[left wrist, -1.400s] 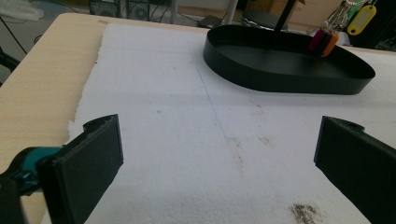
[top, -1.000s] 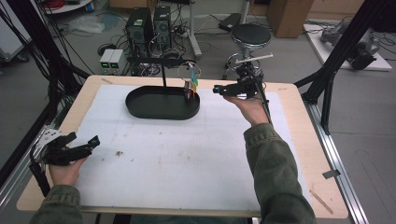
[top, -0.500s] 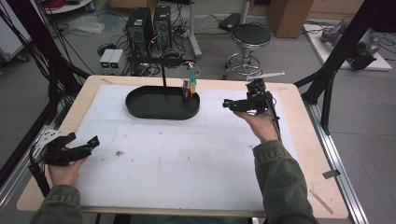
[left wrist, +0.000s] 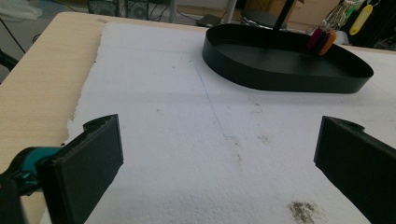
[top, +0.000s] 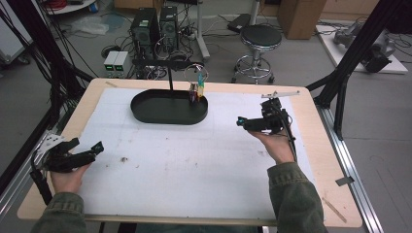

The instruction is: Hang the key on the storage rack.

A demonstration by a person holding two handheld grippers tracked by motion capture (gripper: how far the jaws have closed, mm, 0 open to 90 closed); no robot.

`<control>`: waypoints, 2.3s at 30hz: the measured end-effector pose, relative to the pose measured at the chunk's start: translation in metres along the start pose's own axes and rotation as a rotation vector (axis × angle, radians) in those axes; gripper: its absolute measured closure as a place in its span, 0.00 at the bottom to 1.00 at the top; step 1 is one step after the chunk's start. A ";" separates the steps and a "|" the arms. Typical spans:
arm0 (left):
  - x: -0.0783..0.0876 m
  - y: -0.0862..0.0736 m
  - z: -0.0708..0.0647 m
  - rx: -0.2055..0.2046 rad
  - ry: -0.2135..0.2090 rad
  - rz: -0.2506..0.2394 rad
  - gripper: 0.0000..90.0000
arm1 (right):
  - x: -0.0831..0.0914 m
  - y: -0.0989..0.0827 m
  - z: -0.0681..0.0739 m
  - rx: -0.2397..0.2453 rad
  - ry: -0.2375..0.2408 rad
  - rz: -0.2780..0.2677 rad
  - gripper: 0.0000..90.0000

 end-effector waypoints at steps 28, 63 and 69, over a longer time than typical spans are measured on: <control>0.001 0.000 0.000 -0.005 0.005 0.001 0.02 | 0.007 -0.073 -0.011 -0.070 -0.027 0.005 0.01; -0.001 -0.002 -0.002 -0.018 0.007 0.014 0.02 | 0.032 -0.119 -0.021 -0.060 -0.258 -0.248 0.01; -0.001 -0.002 -0.002 -0.018 0.007 0.013 0.02 | 0.042 -0.117 -0.018 -0.047 -0.298 -0.329 0.01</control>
Point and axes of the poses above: each handheld gripper's, and its own axes: x roughly backward along the jaws, y roughly out of its top, z roughly to its left, the point moved 8 cm from there along -x, roughly forward along the jaws, and after that the axes turned 3 degrees about x, right-handed, at the moved point
